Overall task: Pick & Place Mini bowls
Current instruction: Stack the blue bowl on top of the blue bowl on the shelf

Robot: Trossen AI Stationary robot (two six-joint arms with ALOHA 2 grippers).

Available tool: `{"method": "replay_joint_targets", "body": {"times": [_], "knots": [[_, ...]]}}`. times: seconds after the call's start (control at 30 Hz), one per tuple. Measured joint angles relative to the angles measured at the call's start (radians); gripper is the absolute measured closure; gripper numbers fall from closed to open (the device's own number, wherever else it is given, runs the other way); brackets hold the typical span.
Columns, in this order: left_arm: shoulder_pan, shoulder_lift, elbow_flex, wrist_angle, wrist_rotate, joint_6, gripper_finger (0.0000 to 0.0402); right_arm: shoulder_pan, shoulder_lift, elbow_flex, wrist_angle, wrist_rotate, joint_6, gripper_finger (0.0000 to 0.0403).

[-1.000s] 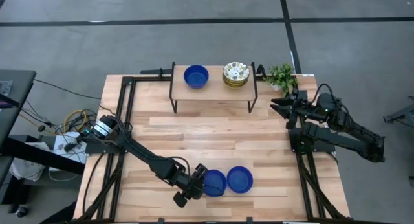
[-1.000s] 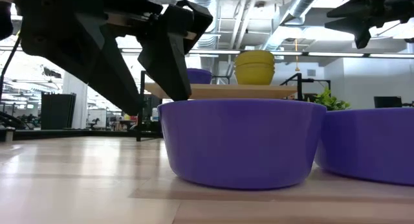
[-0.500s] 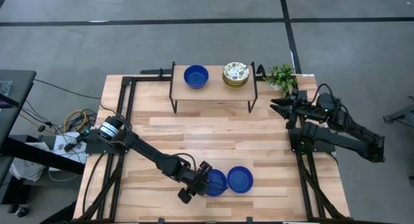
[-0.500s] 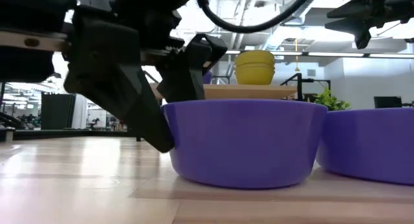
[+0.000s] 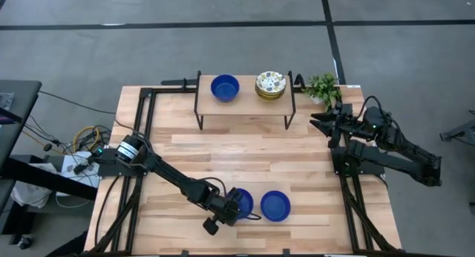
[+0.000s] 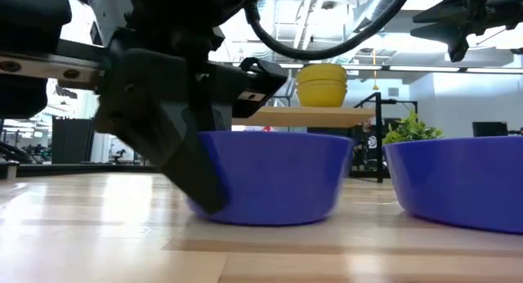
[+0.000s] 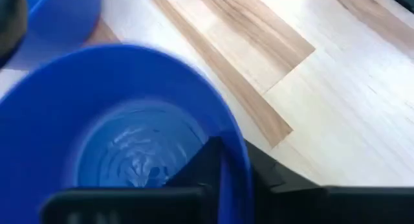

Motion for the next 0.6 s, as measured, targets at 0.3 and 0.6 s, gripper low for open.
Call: {"method": "replay_joint_targets", "body": {"times": [0.3, 0.6], "knots": [[-0.001, -0.045, 0.000, -0.012, 0.000, -0.076, 0.0394, 0.000, 0.000, 0.000, 0.000, -0.001, 0.000, 0.0270], [0.000, -0.174, 0.000, -0.012, -0.066, -0.129, 0.0396, 0.000, 0.000, 0.000, 0.000, -0.001, 0.000, 0.0270]]}}
